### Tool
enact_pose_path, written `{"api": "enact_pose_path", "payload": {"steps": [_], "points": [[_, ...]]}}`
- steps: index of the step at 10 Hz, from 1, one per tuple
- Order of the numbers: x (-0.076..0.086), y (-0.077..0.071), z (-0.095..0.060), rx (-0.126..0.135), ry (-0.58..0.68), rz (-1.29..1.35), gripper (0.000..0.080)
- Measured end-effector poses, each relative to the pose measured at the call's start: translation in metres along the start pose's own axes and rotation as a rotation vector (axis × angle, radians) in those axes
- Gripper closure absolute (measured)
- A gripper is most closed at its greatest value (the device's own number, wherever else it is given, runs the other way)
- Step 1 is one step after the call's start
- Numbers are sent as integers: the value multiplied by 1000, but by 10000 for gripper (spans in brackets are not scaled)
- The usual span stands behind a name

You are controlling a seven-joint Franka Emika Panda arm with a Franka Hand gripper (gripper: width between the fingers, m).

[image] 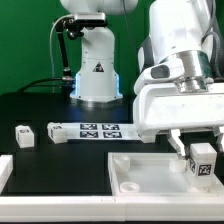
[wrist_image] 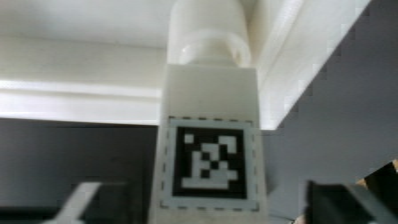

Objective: Assemble square table

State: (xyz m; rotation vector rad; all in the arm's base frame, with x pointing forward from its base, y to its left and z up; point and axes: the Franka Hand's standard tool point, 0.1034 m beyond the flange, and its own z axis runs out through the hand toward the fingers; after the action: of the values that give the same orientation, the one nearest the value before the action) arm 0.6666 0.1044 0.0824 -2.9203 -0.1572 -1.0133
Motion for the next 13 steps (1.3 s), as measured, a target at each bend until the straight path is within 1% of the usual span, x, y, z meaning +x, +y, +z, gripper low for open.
{"api": "enact_pose_path", "payload": {"steps": [1, 2, 3, 8, 10, 11, 12, 13], "points": [[0, 0, 0, 0, 0, 0, 206], [0, 0, 0, 0, -1, 0, 206], [0, 0, 0, 0, -1, 0, 161], [-1, 2, 1, 1, -13, -6, 150], [15, 18, -3, 13, -113, -2, 150], [16, 23, 0, 15, -134, 4, 150], [9, 17, 4, 32, -207, 28, 150], [5, 5, 6, 54, -295, 52, 150]]}}
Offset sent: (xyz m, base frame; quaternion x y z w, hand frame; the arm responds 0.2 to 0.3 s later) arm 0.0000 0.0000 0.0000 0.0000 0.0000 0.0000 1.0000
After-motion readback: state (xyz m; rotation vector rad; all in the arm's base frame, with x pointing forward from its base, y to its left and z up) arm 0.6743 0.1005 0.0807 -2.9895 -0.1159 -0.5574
